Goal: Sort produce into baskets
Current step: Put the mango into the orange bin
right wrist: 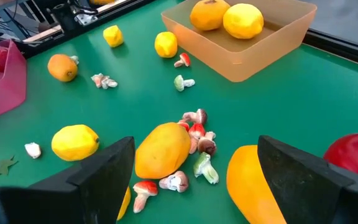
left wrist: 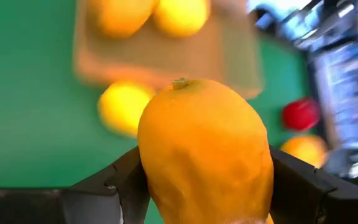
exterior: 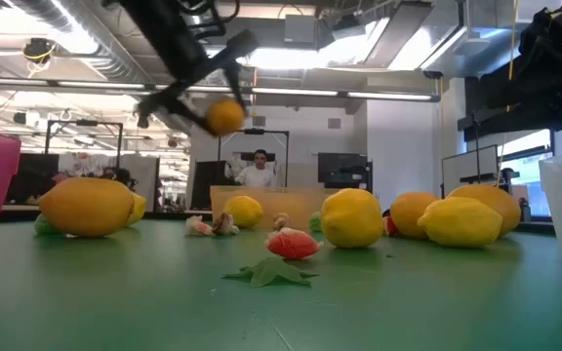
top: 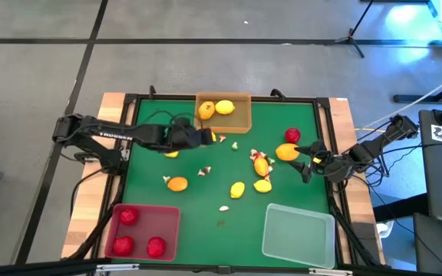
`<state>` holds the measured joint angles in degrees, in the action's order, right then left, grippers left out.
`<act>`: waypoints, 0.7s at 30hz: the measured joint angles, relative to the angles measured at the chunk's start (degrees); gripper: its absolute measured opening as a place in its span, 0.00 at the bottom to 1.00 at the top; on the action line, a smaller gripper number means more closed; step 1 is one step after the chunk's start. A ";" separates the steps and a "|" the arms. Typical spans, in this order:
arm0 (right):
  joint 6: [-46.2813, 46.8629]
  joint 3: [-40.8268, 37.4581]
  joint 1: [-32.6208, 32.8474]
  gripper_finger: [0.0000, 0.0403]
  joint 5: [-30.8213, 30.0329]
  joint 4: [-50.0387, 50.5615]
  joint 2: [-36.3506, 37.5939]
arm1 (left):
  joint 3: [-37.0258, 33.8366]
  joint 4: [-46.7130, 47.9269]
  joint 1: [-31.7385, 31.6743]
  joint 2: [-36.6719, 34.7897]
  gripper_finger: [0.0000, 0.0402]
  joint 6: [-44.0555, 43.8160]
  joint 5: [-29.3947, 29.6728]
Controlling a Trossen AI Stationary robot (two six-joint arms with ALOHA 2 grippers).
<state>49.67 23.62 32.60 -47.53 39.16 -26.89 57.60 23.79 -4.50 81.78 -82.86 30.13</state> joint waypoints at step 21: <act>0.20 0.00 0.00 0.84 -0.52 -0.02 0.00 | 12.37 -27.52 -14.73 18.60 0.61 14.80 -8.14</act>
<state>49.87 23.62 32.60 -48.05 39.13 -26.89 69.98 -3.73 -19.22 100.37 -68.07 22.00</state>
